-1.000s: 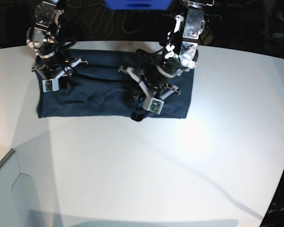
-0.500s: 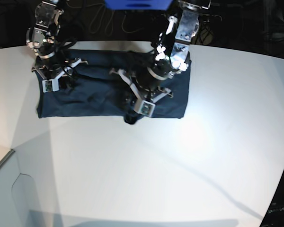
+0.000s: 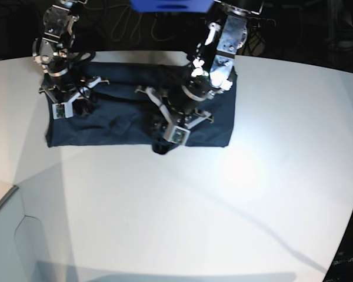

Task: Layout the t-shirt on the table in an organized manner, then fold the t-shirt properly
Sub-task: 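Lower the folded end onto the strip and press it with the left gripper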

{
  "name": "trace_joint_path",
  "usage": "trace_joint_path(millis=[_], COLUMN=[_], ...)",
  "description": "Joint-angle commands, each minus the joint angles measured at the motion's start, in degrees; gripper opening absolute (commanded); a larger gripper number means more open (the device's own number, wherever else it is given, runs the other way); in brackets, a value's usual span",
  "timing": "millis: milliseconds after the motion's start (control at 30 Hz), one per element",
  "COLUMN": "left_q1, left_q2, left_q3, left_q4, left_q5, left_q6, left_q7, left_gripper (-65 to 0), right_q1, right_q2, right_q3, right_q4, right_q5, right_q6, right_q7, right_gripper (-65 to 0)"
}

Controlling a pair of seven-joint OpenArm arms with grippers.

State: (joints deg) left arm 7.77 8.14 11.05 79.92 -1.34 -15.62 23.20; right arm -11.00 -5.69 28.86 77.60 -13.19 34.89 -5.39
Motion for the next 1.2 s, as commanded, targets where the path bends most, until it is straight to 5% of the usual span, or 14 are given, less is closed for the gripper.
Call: trace_joint_path(millis=[0,300,633,1167], left_q1=[-0.61,-1.4,-0.69,4.93], left_q2=[0.86,0.86,0.86,0.86], left_q3=[0.78,0.78,0.95,1.92], left_q4=[0.92,0.92,1.71,17.0], left_q5=[-0.72,-0.63,-0.72,-0.81], left_q6=[-0.52,-0.08,-0.43,-0.34], left_q7=[-1.53,-1.27,-1.44,-1.44], left_gripper=[-65.0,-64.0,-33.4,-32.9], right_q1=[0.32,0.41,0.41,0.41], right_q2=[0.29,0.29,0.29,0.38], right_q3=[0.02,0.02,0.02,0.02], right_q4=[0.86,0.86,0.86,0.86], right_q5=[0.75,0.75,0.75,0.75], right_q6=[0.23,0.23,0.23,0.23], right_q7=[1.12,1.12,1.12,1.12], right_gripper=[-48.3,-48.3,-48.3,-48.3])
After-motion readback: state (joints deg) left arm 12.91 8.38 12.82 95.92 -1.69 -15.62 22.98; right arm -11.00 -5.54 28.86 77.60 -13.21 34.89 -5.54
